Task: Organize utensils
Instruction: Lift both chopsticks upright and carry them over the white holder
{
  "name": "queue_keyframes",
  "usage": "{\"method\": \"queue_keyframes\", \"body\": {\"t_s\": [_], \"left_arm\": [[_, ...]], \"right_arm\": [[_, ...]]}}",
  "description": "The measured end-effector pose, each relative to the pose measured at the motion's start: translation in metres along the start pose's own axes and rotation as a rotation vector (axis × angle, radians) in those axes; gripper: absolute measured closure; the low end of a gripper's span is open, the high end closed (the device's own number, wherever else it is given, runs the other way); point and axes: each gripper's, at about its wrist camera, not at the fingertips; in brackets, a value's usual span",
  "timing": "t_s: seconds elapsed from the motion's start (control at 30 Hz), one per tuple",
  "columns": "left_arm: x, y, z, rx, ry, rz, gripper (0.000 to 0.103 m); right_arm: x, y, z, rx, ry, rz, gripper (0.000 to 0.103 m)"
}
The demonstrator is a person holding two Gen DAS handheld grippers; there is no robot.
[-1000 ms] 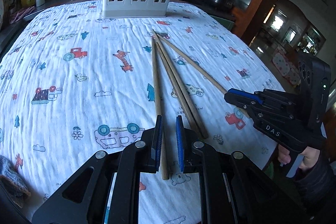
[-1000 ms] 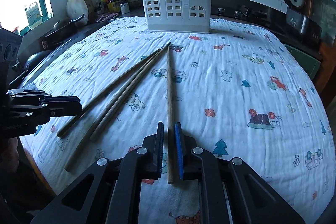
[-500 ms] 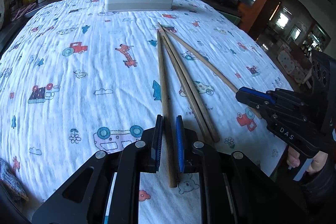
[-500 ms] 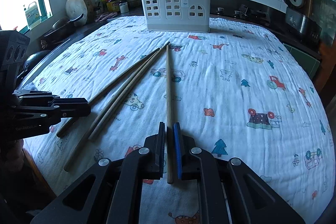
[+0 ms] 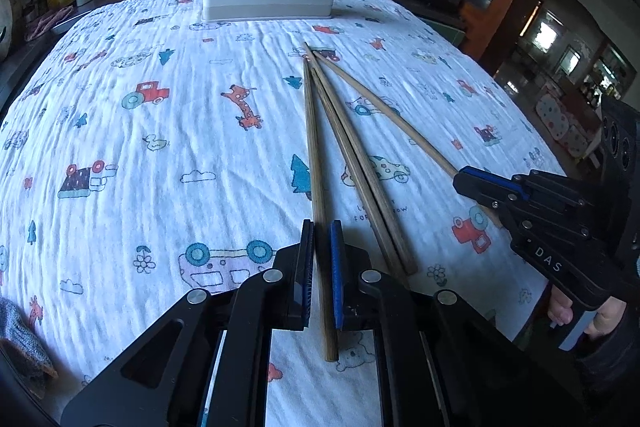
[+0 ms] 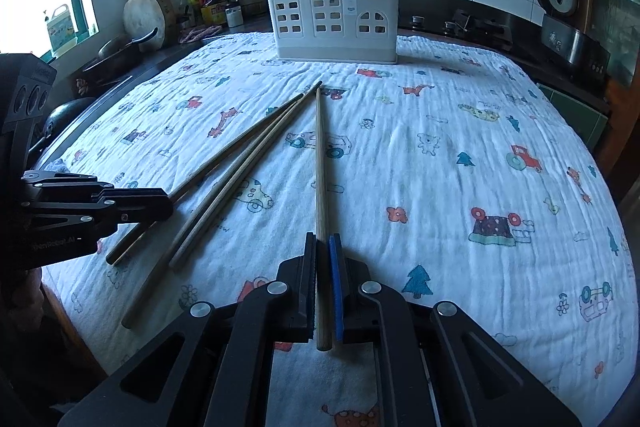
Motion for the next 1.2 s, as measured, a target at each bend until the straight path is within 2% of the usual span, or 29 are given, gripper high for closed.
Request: {"method": "queue_keyframes", "body": {"t_s": [0.13, 0.33, 0.67, 0.9, 1.2], "left_arm": [[0.001, 0.003, -0.011, -0.025, 0.001, 0.004, 0.096], [0.0, 0.018, -0.041, -0.111, 0.001, 0.016, 0.096], [-0.009, 0.054, -0.075, -0.231, 0.001, 0.079, 0.097], [-0.016, 0.067, -0.078, -0.257, -0.012, 0.115, 0.097], [-0.014, 0.081, -0.08, -0.255, -0.02, 0.138, 0.097]], "right_arm": [[0.0, 0.004, -0.01, -0.023, -0.005, -0.002, 0.096], [-0.002, 0.022, -0.036, -0.098, -0.017, -0.01, 0.096], [-0.001, 0.078, -0.07, -0.222, -0.033, -0.057, 0.096], [0.002, 0.108, -0.073, -0.249, -0.037, -0.089, 0.096], [-0.002, 0.132, -0.069, -0.236, -0.018, -0.103, 0.096]]}}
Point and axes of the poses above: each gripper's, at about its wrist camera, not at the fingertips, and z roughly the way its jaws point, x to its left, y to its top, and after that the axes turned 7 degrees about -z, right-handed
